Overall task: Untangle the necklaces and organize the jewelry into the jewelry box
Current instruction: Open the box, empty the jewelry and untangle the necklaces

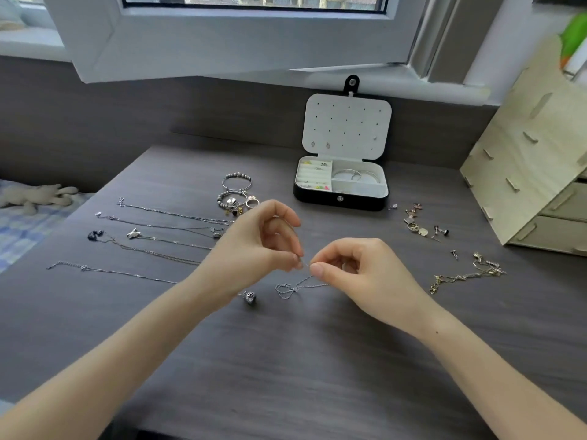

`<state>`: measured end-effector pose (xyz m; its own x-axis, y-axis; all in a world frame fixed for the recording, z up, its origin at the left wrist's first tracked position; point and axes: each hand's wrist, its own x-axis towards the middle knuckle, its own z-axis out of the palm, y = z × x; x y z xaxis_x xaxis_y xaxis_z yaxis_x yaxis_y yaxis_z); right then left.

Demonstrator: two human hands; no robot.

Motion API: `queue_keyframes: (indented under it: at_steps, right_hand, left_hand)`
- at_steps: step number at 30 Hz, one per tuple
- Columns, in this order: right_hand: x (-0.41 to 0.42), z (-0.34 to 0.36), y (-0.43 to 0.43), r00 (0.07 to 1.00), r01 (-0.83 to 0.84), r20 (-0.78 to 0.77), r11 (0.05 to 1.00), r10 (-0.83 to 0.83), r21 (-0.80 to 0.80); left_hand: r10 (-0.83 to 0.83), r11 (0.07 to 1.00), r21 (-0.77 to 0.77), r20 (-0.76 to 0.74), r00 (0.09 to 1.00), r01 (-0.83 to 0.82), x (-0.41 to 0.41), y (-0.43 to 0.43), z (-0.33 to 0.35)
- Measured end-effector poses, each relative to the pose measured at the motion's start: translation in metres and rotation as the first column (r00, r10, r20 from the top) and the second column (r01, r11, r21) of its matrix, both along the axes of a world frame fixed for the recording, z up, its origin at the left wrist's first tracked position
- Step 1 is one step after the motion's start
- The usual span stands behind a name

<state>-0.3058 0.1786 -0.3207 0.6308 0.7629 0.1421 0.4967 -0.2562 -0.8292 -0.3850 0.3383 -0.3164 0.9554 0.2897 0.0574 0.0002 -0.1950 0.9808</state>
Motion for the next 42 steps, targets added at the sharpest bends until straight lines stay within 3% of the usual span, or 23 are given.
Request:
queue_keyframes:
  at_steps: [3, 6, 10, 13, 21, 26, 30, 33, 37, 40, 42]
  right_hand:
    - [0.002, -0.001, -0.002, 0.999, 0.034, 0.025, 0.999, -0.033, -0.040]
    - [0.006, 0.000, -0.002, 0.995, 0.074, -0.068, 0.997, -0.076, -0.020]
    - [0.008, 0.000, -0.004, 0.965, 0.052, -0.250, 0.994, -0.074, -0.094]
    - [0.009, -0.002, -0.004, 0.955, 0.041, -0.289, 0.994, -0.069, -0.101]
    - [0.010, -0.004, -0.002, 0.907, -0.001, -0.421, 1.000, 0.012, 0.028]
    - [0.010, -0.002, 0.000, 0.800, -0.025, -0.589, 0.988, 0.111, 0.152]
    - [0.005, 0.009, 0.008, 0.852, -0.022, -0.517, 0.992, 0.086, 0.127]
    - [0.003, 0.017, 0.013, 0.894, -0.020, -0.442, 0.992, 0.075, 0.128]
    - [0.000, 0.024, 0.015, 0.926, 0.024, -0.373, 0.978, 0.058, 0.209]
    - [-0.005, 0.024, 0.020, 0.948, 0.001, -0.308, 0.965, 0.083, 0.261]
    - [-0.014, 0.024, 0.025, 0.913, -0.123, -0.337, 0.944, 0.228, 0.306]
  left_hand:
    - [0.049, 0.979, 0.190, 0.113, 0.992, -0.070, 0.003, -0.004, -0.004]
    - [0.070, 0.960, 0.253, 0.181, 0.981, -0.115, 0.005, -0.008, -0.009]
    - [0.098, 0.960, 0.235, 0.238, 0.966, -0.155, 0.006, -0.011, -0.012]
    - [0.085, 0.977, 0.174, 0.236, 0.968, -0.128, 0.006, -0.012, -0.011]
    - [0.042, 0.999, -0.030, 0.228, 0.973, -0.037, 0.004, -0.011, -0.006]
    - [-0.001, 1.000, -0.012, 0.229, 0.973, 0.003, 0.003, -0.012, -0.002]
    - [-0.070, 0.995, 0.081, 0.166, 0.984, 0.057, 0.000, -0.010, -0.003]
    - [-0.009, 0.966, 0.254, 0.199, 0.980, -0.043, -0.001, -0.006, 0.000]
    - [0.035, 0.859, 0.484, 0.270, 0.962, -0.167, -0.009, -0.005, 0.014]
    - [-0.009, 0.933, 0.345, 0.298, 0.954, -0.100, -0.021, -0.005, 0.030]
    - [-0.017, 0.977, 0.206, 0.302, 0.953, -0.047, -0.030, -0.004, 0.042]
